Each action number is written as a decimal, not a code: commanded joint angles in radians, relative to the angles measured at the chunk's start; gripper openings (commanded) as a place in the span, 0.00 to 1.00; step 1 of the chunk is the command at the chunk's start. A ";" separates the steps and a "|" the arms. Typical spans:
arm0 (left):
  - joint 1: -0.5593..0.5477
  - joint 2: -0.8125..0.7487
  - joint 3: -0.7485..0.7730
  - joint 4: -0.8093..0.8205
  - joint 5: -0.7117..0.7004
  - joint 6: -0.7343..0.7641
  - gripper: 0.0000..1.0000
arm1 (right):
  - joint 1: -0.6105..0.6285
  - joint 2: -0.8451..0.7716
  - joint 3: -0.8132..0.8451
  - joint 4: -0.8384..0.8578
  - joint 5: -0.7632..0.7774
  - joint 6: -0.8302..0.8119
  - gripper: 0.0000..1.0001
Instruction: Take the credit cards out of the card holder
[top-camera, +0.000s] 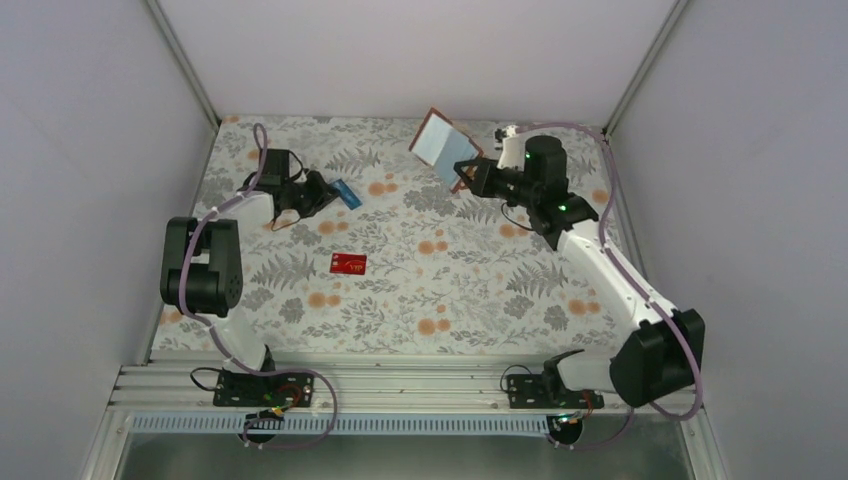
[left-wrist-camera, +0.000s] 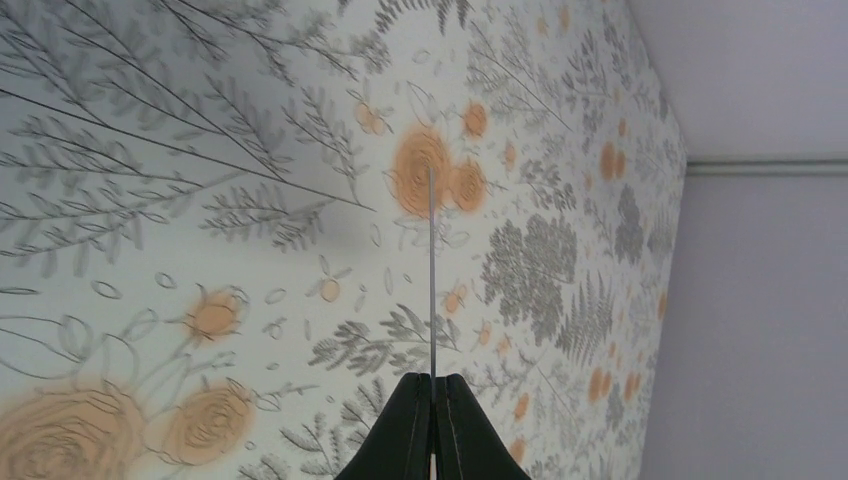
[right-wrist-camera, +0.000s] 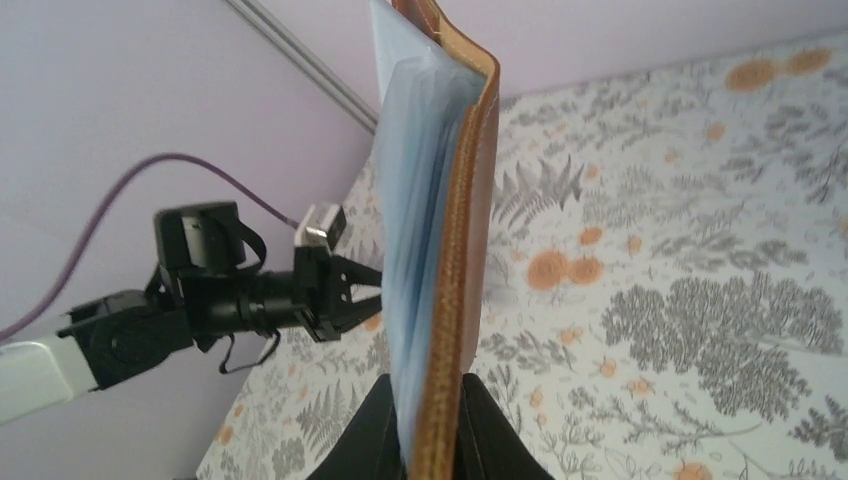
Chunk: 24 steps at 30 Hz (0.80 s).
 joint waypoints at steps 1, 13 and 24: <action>-0.002 -0.033 0.058 -0.047 0.110 0.029 0.02 | 0.008 0.088 0.049 -0.120 -0.106 -0.075 0.04; 0.029 -0.225 0.328 -0.265 0.333 0.477 0.02 | 0.070 0.229 0.083 -0.290 -0.318 -0.236 0.04; 0.023 -0.342 0.404 -0.338 0.404 0.529 0.03 | 0.146 0.339 -0.056 -0.360 -0.324 -0.187 0.04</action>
